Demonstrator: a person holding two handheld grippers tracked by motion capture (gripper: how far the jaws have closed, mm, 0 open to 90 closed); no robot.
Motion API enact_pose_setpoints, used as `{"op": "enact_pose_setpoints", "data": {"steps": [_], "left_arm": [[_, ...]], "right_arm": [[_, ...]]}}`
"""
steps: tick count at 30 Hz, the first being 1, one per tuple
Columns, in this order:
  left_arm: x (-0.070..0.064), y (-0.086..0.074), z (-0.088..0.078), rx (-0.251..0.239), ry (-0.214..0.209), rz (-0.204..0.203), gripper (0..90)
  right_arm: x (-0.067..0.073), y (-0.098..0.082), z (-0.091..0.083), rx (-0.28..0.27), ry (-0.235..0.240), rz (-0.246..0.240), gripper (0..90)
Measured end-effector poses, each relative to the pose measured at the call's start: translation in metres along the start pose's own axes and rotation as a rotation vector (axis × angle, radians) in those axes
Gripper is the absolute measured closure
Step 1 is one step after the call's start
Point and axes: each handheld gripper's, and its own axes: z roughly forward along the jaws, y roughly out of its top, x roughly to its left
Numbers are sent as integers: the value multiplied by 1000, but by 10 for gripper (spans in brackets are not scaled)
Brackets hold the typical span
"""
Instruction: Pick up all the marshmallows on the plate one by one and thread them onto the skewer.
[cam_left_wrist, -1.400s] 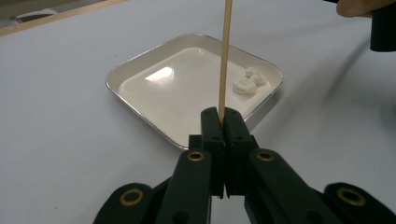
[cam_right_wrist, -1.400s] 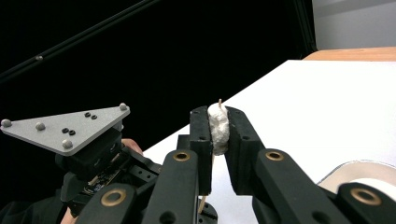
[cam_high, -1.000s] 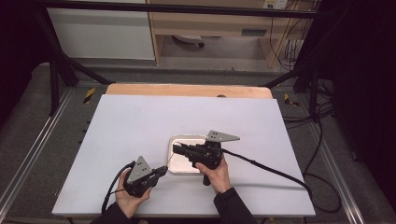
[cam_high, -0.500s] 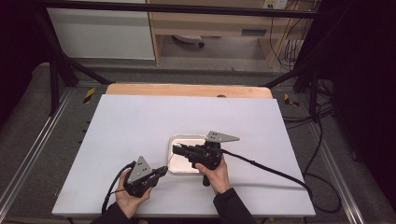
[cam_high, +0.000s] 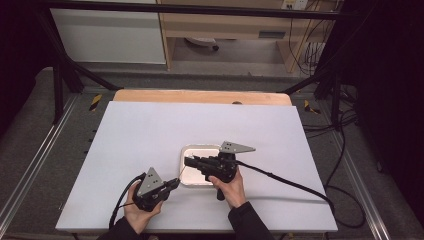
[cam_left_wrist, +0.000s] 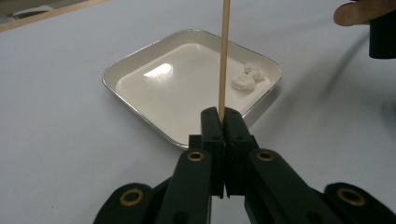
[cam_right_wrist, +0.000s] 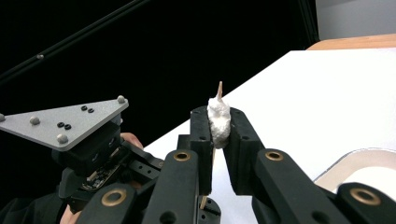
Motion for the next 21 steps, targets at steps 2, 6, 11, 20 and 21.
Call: {"op": "enact_pose_setpoints", "data": {"steps": [2,6,11,20,21], "left_arm": [[0,0,0,-1,0,-1,890],[0,0,0,1,-2,0,890],[0,4,-3,-43,-20,-4,891],[1,11,-4,-46,-3,13,890],[1,11,-3,-42,-3,16,890]], "right_arm": [[0,0,0,2,1,-1,830],[0,-1,1,7,2,3,831],[-1,-4,2,29,0,2,832],[1,-25,20,127,28,27,799],[2,-24,20,128,21,19,790]]}}
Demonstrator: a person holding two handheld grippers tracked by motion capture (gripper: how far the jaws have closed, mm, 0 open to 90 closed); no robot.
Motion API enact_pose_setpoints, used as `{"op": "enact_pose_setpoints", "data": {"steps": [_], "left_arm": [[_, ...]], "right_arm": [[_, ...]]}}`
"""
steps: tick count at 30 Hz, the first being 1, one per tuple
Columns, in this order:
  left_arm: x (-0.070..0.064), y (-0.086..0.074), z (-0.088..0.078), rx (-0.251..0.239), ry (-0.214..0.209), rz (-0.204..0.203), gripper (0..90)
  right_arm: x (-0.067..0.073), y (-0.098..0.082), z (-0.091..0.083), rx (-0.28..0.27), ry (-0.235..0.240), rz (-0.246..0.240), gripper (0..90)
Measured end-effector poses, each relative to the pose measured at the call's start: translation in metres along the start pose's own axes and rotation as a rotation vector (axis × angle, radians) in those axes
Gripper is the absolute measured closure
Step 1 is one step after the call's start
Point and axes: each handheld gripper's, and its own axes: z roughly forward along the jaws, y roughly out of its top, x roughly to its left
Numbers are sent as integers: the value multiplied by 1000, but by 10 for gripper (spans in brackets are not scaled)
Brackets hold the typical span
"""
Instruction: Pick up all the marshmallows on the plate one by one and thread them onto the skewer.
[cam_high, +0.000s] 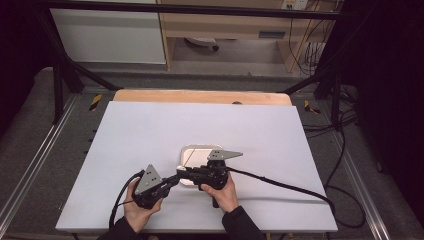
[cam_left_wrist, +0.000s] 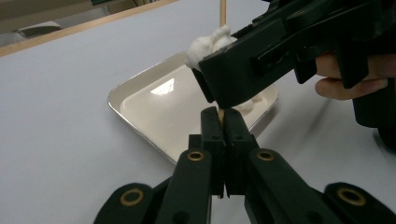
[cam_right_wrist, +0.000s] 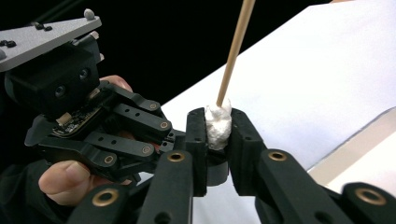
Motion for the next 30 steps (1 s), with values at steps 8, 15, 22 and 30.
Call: {"op": "enact_pose_setpoints", "data": {"steps": [8,15,22,30], "left_arm": [[1,-2,2,24,4,3,890],[7,-4,3,16,-8,-23,889],[11,-8,3,41,-15,-49,889],[13,-11,4,74,-10,-59,887]], "right_arm": [[3,6,-6,24,-85,-44,532],[8,14,-18,39,-114,-103,304],[-2,20,-36,99,-265,-176,189],[-27,14,-51,283,-411,-219,362]]}}
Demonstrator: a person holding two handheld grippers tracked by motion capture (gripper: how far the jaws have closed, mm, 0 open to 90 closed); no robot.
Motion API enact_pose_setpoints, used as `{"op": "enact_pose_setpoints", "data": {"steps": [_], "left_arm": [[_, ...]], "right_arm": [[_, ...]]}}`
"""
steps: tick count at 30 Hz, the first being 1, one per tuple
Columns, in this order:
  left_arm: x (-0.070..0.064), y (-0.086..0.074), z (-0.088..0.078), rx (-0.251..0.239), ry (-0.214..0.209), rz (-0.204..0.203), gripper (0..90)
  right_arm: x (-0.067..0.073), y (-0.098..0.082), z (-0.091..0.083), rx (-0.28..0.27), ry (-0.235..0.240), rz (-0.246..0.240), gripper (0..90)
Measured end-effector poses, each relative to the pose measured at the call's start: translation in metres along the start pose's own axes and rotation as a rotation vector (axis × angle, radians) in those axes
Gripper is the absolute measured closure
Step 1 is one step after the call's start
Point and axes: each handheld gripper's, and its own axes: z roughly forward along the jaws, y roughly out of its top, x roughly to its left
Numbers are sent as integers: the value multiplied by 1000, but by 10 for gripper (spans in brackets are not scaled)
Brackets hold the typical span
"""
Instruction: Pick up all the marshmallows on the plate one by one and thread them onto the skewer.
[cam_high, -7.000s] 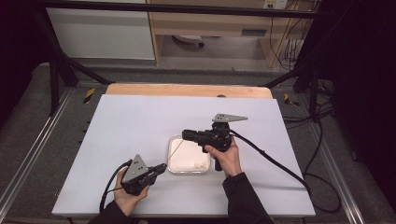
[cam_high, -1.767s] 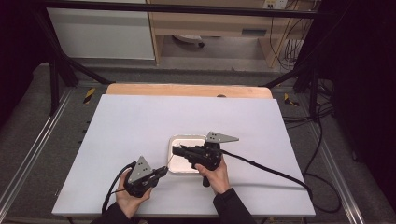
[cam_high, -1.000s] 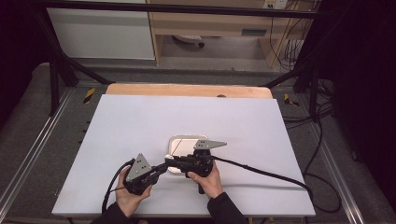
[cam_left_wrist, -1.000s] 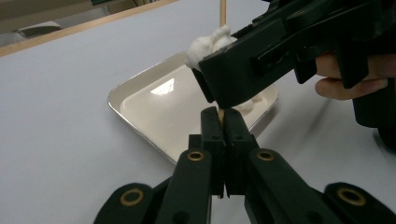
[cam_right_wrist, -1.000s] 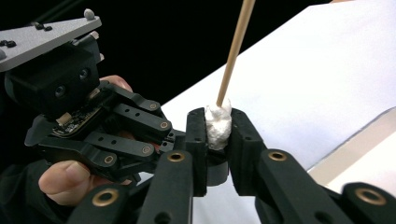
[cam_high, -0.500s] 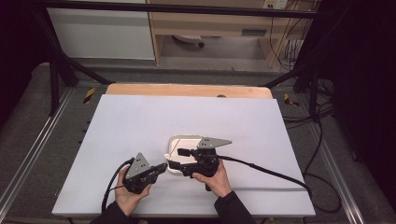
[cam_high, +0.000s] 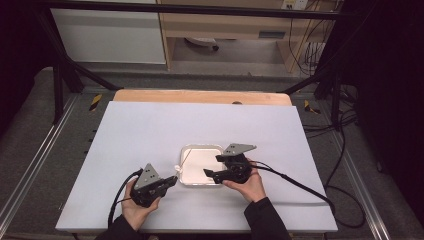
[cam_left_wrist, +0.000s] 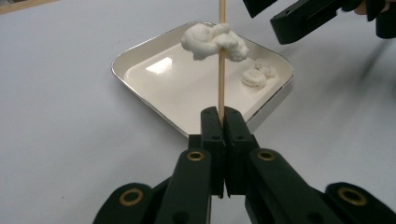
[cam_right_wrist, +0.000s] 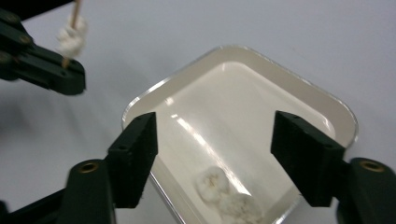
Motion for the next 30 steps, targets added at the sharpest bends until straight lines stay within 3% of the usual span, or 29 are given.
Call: {"op": "enact_pose_setpoints", "data": {"steps": [6,15,21,25,30], "left_arm": [[0,-1,0,4,-3,0,887],[1,0,1,7,-7,-3,887],[0,0,1,2,-16,-6,887],[0,0,1,1,-17,-5,887],[0,0,1,0,-18,-5,887]], "right_arm": [[-7,-14,15,96,-1,-22,494],[-5,-24,28,145,20,-88,594],[-3,-27,29,134,21,-119,691],[-4,-26,28,134,27,-106,719],[-4,-18,19,72,47,-81,731]]}}
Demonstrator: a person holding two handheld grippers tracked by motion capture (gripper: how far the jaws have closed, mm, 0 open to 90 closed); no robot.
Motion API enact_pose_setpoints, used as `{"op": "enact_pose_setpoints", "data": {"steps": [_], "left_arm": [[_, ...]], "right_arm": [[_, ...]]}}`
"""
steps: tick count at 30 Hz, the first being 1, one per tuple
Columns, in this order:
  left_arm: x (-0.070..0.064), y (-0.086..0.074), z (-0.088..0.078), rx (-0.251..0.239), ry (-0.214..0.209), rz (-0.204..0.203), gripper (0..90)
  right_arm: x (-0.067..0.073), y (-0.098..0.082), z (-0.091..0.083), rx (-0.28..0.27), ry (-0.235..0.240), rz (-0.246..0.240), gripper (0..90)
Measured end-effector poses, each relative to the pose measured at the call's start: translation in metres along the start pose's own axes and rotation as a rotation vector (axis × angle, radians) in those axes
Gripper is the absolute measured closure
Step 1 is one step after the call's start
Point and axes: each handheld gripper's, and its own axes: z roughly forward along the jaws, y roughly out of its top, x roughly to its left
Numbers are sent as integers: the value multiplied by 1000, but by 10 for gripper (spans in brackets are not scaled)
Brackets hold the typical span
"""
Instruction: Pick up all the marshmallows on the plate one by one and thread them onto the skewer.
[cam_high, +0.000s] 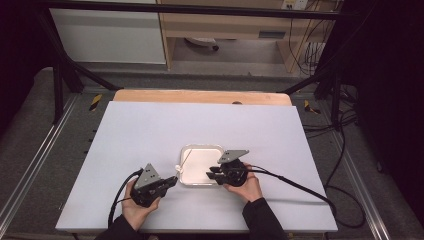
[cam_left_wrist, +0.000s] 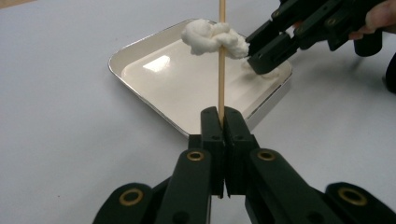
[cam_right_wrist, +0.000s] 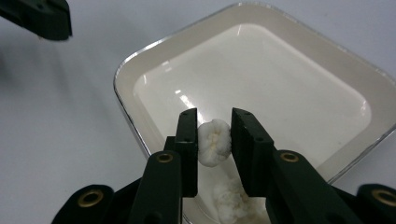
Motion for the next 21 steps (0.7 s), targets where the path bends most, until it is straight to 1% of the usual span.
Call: {"op": "enact_pose_setpoints", "data": {"steps": [5,10,11,17,19,21], "left_arm": [[-1,0,0,-7,-4,2,887],[-1,1,0,-15,-12,12,887],[-2,0,-1,-5,0,10,887],[-3,1,0,-5,-6,17,887],[-4,1,0,-5,-9,17,887],[-4,1,0,-6,-11,19,887]], "right_arm": [[-1,12,-20,-90,27,31,737],[-3,22,-41,-173,55,61,738],[-4,25,-46,-200,62,71,738],[-6,37,-70,-332,132,125,741],[-7,42,-75,-359,146,128,742],[-6,48,-79,-389,172,137,741]]}}
